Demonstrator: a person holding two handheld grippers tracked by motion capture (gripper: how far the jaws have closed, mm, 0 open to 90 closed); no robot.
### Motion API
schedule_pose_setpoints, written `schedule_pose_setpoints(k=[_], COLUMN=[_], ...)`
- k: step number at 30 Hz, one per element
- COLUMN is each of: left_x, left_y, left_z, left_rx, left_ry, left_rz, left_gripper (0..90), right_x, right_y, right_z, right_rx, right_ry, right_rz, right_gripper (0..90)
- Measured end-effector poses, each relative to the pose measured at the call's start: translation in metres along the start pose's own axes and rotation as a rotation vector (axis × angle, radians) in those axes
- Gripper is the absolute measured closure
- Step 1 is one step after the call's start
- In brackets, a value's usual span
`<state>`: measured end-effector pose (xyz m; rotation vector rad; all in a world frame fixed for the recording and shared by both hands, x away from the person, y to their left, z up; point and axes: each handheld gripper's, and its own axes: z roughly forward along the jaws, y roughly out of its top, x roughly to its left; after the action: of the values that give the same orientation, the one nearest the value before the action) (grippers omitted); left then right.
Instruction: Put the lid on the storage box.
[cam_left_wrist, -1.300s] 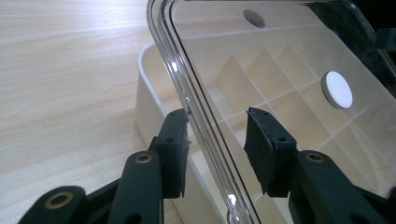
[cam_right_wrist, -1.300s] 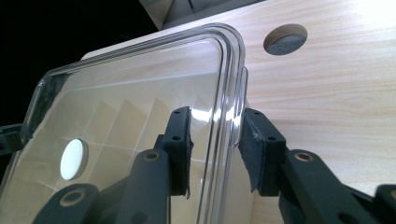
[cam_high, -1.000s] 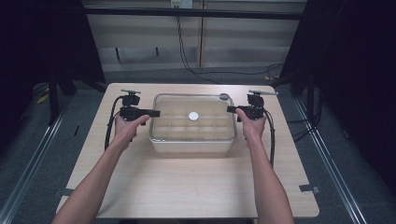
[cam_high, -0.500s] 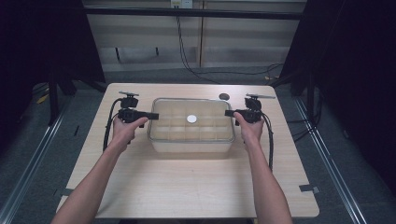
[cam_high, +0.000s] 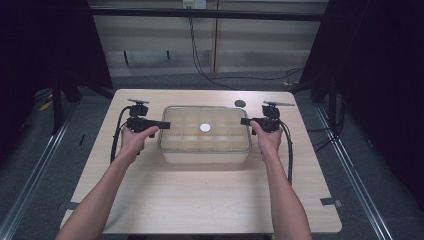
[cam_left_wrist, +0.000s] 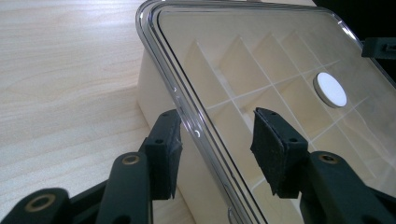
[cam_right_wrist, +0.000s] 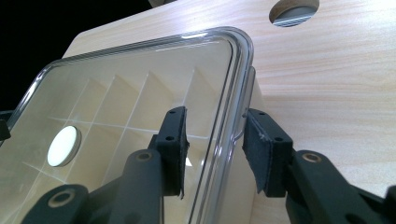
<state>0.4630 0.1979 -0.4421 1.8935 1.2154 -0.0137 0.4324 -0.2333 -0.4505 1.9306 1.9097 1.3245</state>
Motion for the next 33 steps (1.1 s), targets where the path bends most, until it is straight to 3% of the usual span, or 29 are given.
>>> schedule_pose_setpoints(k=[4, 6, 10, 11, 18, 21, 24, 27, 30, 33], left_x=[0.0, -0.001, 0.001, 0.001, -0.009, -0.015, -0.02, -0.024, -0.025, -0.028], left_y=[0.0, 0.0, 0.0, 0.001, -0.002, -0.01, -0.018, -0.026, -0.032, -0.045], left_z=[0.001, 0.0, -0.005, -0.008, -0.025, -0.038, -0.049, -0.058, -0.064, -0.072], left_rx=[-0.007, 0.002, 0.001, -0.009, -0.041, -0.054, -0.076, -0.098, -0.092, -0.101], left_ry=[0.004, 0.021, 0.033, 0.034, 0.034, 0.025, 0.034, 0.052, 0.059, 0.052], left_rz=[-0.002, 0.01, 0.001, 0.0, 0.042, 0.071, 0.104, 0.109, 0.137, 0.159], left_gripper=[50.8, 47.1, 38.8, 38.0, 28.8, 26.4, 29.0, 32.7, 35.1, 37.0], right_x=[0.0, 0.003, 0.003, 0.002, 0.007, 0.016, 0.021, 0.026, 0.028, 0.033], right_y=[-0.001, 0.0, 0.001, 0.001, -0.002, -0.01, -0.018, -0.027, -0.034, -0.048], right_z=[0.0, 0.0, -0.004, -0.008, -0.032, -0.048, -0.06, -0.07, -0.074, -0.083], right_rx=[-0.007, -0.001, -0.004, -0.017, -0.06, -0.079, -0.1, -0.112, -0.105, -0.114], right_ry=[-0.006, -0.036, -0.047, -0.046, -0.015, 0.003, 0.024, 0.04, 0.037, 0.066], right_rz=[-0.021, -0.055, -0.061, -0.057, -0.102, -0.151, -0.179, -0.207, -0.22, -0.244], right_gripper=[58.6, 51.5, 43.6, 39.0, 33.1, 30.7, 29.7, 29.7, 30.1, 33.1])
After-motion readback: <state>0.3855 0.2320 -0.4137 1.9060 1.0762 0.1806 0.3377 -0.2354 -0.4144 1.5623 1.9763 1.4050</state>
